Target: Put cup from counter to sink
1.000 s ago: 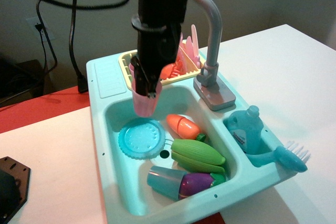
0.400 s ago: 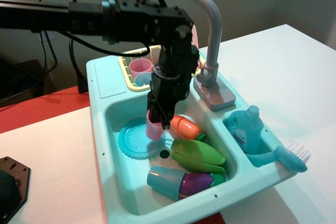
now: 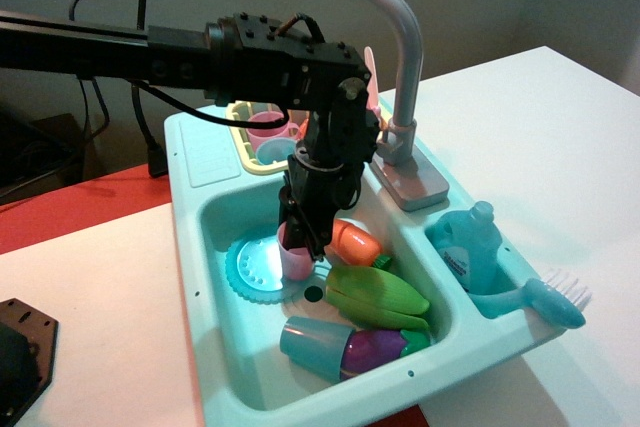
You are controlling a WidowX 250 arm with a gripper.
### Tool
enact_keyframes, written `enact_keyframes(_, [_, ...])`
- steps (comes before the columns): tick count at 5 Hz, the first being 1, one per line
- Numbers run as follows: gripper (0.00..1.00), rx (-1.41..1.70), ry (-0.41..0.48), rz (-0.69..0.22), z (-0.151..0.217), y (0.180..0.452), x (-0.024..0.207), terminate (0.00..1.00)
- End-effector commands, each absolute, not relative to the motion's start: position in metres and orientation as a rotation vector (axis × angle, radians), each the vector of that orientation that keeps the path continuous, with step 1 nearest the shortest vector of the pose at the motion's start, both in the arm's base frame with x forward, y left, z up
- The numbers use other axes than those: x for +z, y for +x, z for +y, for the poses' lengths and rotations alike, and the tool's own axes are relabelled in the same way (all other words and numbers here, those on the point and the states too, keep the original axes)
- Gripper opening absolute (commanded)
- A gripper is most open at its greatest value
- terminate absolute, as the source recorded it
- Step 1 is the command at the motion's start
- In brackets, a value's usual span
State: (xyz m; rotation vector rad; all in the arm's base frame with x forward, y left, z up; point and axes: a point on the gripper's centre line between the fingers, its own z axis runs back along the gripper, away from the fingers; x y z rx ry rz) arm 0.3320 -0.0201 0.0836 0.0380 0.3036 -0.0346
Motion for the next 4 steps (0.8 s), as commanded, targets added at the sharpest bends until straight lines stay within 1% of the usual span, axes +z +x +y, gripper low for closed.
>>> enact_keyframes(1, [1.00, -0.011, 0.055, 0.265, -0.015, 0.330, 0.117, 0.00])
enact_keyframes(2, [1.00, -0.022, 0.054, 0.240, -0.003, 0.326, 0.157, 0.00])
enact_keyframes(3, [1.00, -0.016, 0.041, 0.200, 0.004, 0.326, 0.185, 0.00])
enact_keyframes(4, [1.00, -0.002, 0.026, 0.189, 0.008, 0.324, 0.200, 1.00])
